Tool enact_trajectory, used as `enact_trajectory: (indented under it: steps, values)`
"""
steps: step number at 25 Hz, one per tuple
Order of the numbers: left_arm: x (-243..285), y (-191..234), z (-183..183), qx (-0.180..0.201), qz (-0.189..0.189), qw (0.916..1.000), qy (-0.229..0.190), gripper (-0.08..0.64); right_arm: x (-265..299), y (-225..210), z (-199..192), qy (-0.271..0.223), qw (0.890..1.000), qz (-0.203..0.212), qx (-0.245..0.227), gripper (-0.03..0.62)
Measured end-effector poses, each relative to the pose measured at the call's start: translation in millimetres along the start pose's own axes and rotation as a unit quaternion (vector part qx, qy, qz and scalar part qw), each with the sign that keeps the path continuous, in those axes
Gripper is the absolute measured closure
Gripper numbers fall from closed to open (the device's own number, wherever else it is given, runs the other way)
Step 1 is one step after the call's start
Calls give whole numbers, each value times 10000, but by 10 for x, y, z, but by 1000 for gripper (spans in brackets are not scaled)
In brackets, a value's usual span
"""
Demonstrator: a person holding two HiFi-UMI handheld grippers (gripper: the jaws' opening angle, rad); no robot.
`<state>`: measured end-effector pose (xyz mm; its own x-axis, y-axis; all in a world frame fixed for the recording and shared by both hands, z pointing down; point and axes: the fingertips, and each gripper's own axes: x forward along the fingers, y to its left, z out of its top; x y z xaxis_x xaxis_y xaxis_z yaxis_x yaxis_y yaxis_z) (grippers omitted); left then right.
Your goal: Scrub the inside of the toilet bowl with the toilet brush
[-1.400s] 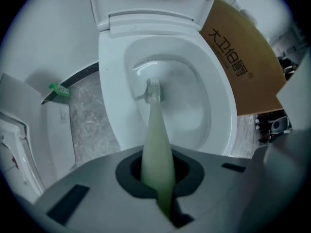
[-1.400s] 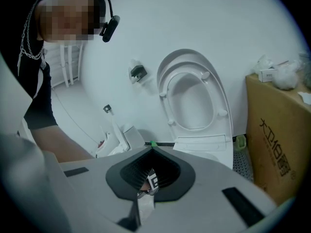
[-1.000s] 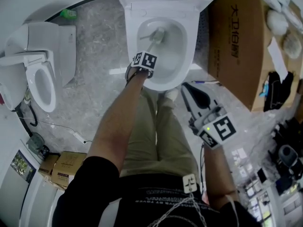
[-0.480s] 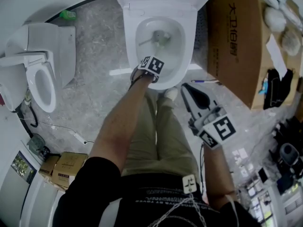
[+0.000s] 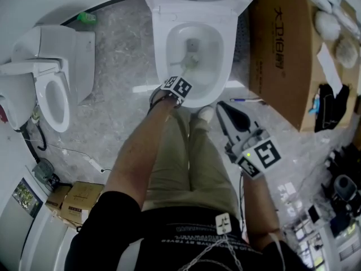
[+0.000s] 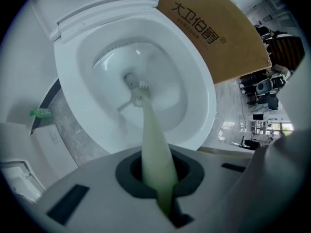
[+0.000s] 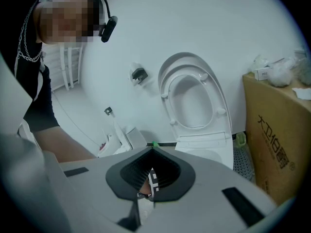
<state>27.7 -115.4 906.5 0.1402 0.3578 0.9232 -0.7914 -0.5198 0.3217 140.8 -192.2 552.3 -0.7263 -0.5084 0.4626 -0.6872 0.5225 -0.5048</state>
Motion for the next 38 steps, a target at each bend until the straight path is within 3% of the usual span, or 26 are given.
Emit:
enact_trajectory:
  steps: [9,12,17,21,24,30,38]
  values:
    - [-176,370,55,-377,572,9971,-318,560,-92,83,64,9,9998,45,-173,591]
    - [-286,413,128,-568,557,9950,-611,560,-168,48,108,-4,9998,-31,-195,591]
    - [-533,368,267,-462,539,9878,-1384,560,-250,0,127,-9,9996,-123,-254,591]
    - [-931,329,203,-633,697,9735,-2086,560,-317,32,122,12,9993,-133,-340,591]
    - [-1189,127,71,-713,546,9608,-2622,560,-378,67,130,43,9987,-124,-500,591]
    - [-1770,-266,-225,-962,312,9262,-3632,560,-506,32,179,-83,9969,-373,-689,591]
    - [-2688,-665,-544,-1037,594,8825,-4550,560,-709,91,274,-178,9922,-683,-1025,591]
